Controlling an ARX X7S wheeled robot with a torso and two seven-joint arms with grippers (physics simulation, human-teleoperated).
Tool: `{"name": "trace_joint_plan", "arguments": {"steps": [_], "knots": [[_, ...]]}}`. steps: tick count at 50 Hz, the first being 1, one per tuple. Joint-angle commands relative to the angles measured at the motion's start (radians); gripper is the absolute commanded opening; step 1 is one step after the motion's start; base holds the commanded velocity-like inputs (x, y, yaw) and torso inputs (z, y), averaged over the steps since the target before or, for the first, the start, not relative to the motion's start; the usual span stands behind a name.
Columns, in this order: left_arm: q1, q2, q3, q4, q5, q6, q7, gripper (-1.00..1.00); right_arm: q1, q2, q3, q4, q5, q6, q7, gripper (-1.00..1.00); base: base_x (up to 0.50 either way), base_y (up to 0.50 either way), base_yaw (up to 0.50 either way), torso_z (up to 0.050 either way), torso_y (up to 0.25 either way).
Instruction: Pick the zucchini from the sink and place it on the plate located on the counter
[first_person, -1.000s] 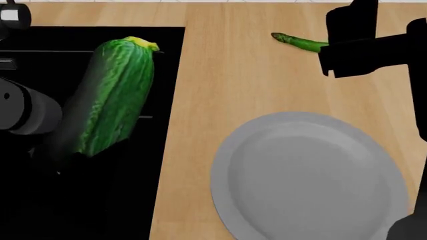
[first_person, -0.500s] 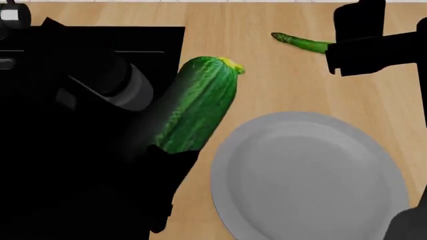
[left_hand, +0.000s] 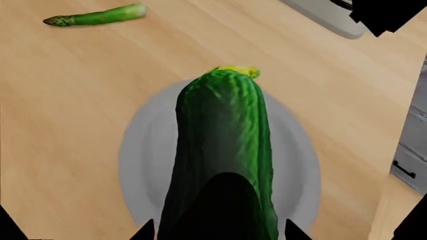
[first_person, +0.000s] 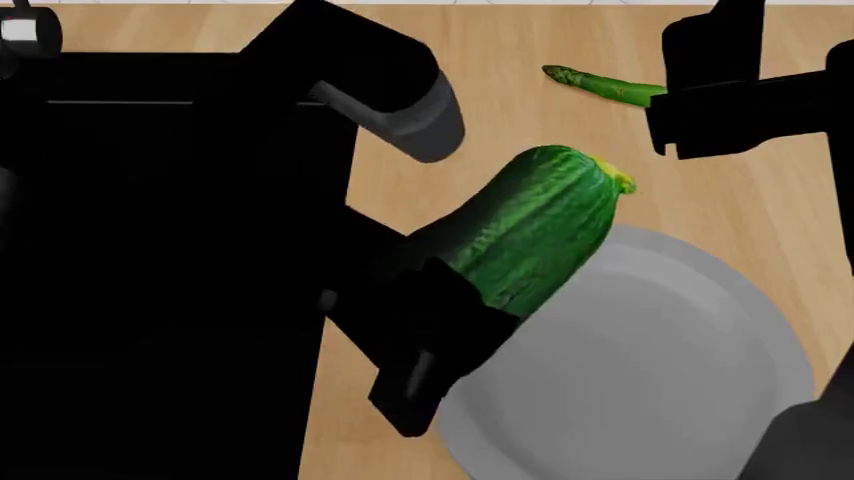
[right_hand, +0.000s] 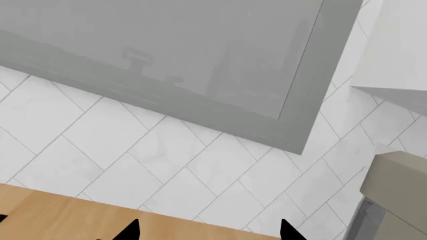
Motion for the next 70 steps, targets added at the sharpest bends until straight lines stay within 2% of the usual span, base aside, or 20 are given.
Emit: {"name": "trace_joint_plan", "arguments": {"steps": [1, 20, 27, 29, 35, 39, 45, 70], "knots": [[-0.039, 0.093, -0.013, -0.082, 0.305, 0.017, 0.415, -1.0, -0.019, -0.027, -0.006, 0.013, -0.01, -0.028, -0.002, 1.0, 0.0, 0.0, 0.0, 0.0, 0.0], [-0.093, 0.218, 0.115, -0.341, 0.511, 0.031, 0.8, -1.0, -0.022, -0.036, -0.008, 0.019, -0.037, -0.038, -0.024, 1.0, 0.0, 0.0, 0.0, 0.001, -0.003], [-0.133, 0.267, 0.194, -0.463, 0.598, 0.072, 0.949, -1.0, -0.021, -0.037, -0.003, 0.023, -0.044, -0.037, -0.036, 1.0, 0.0, 0.0, 0.0, 0.0, -0.003], [-0.152, 0.272, 0.279, -0.497, 0.567, 0.113, 0.991, -1.0, -0.022, -0.037, -0.004, 0.024, -0.047, -0.038, -0.038, 1.0, 0.0, 0.0, 0.0, 0.0, -0.005], [-0.235, 0.272, 0.624, -0.542, 0.341, 0.292, 1.085, -1.0, -0.021, -0.038, -0.001, 0.025, -0.054, -0.038, -0.048, 1.0, 0.0, 0.0, 0.0, 0.0, -0.002], [-0.25, 0.272, 0.74, -0.537, 0.263, 0.35, 1.119, -1.0, -0.022, -0.039, -0.001, 0.028, -0.059, -0.041, -0.051, 1.0, 0.0, 0.0, 0.0, 0.0, -0.002], [-0.232, 0.272, 0.764, -0.544, 0.256, 0.355, 1.156, -1.0, -0.023, -0.042, 0.0, 0.033, -0.064, -0.046, -0.056, 1.0, 0.0, 0.0, 0.0, 0.002, -0.003], [-0.165, 0.272, 0.764, -0.534, 0.269, 0.343, 1.188, -1.0, -0.028, -0.051, 0.001, 0.04, -0.087, -0.055, -0.079, 1.0, 0.0, 0.0, 0.0, 0.0, -0.003]]}}
